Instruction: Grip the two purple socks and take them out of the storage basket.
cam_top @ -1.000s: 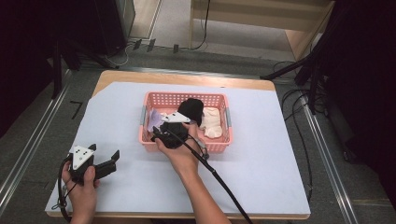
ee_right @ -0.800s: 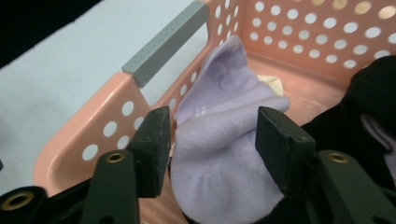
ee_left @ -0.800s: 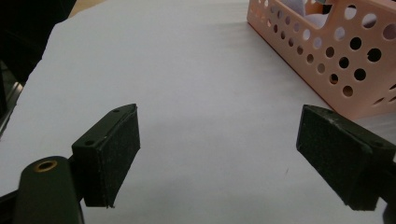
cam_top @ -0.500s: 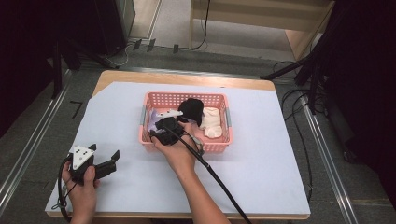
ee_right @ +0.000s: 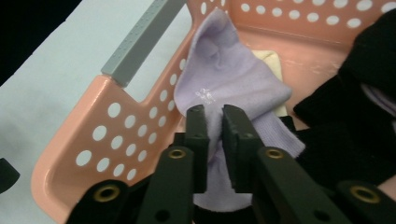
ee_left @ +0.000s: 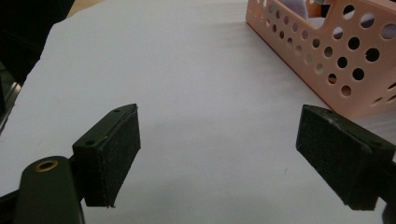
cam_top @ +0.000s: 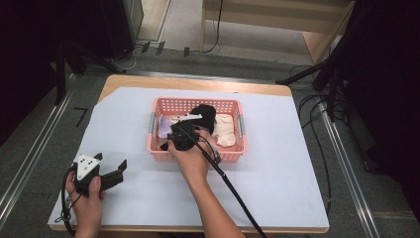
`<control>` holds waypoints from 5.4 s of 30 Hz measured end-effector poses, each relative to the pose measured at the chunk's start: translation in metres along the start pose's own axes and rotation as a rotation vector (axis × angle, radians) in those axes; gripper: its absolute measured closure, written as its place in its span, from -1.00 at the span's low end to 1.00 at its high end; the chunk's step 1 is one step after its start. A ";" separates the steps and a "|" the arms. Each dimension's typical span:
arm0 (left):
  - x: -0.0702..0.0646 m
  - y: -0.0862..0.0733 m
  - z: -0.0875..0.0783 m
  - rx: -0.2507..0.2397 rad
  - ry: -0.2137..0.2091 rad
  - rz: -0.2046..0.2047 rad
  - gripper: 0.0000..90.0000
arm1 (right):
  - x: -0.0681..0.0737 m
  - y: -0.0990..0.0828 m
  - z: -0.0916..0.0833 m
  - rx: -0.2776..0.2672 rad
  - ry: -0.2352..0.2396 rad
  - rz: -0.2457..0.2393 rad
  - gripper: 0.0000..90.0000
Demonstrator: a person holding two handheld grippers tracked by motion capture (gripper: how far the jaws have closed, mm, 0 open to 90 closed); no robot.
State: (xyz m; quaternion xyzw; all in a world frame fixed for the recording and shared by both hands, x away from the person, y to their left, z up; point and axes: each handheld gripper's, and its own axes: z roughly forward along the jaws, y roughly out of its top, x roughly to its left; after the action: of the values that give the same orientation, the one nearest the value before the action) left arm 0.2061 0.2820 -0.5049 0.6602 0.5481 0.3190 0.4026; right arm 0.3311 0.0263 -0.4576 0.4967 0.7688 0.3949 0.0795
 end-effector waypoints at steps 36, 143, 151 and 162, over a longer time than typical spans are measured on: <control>0.000 0.000 0.000 0.003 -0.001 0.002 -0.67 | -0.051 -0.009 -0.085 -0.594 -0.064 -0.054 0.98; -0.001 0.000 0.000 0.005 -0.007 0.016 -0.67 | -0.091 0.029 -0.024 -0.334 -0.173 0.038 0.23; -0.001 0.000 0.000 0.001 -0.005 0.017 -0.67 | -0.105 0.036 0.000 -0.240 -0.246 0.061 0.09; 0.000 0.000 0.000 0.006 -0.010 0.018 -0.67 | -0.103 0.037 0.000 -0.202 -0.247 -0.032 0.92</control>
State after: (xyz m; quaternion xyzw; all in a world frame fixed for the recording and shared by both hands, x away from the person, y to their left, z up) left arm 0.2059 0.2816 -0.5048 0.6678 0.5410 0.3176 0.4006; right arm 0.4080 -0.0516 -0.4606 0.5185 0.7175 0.4047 0.2293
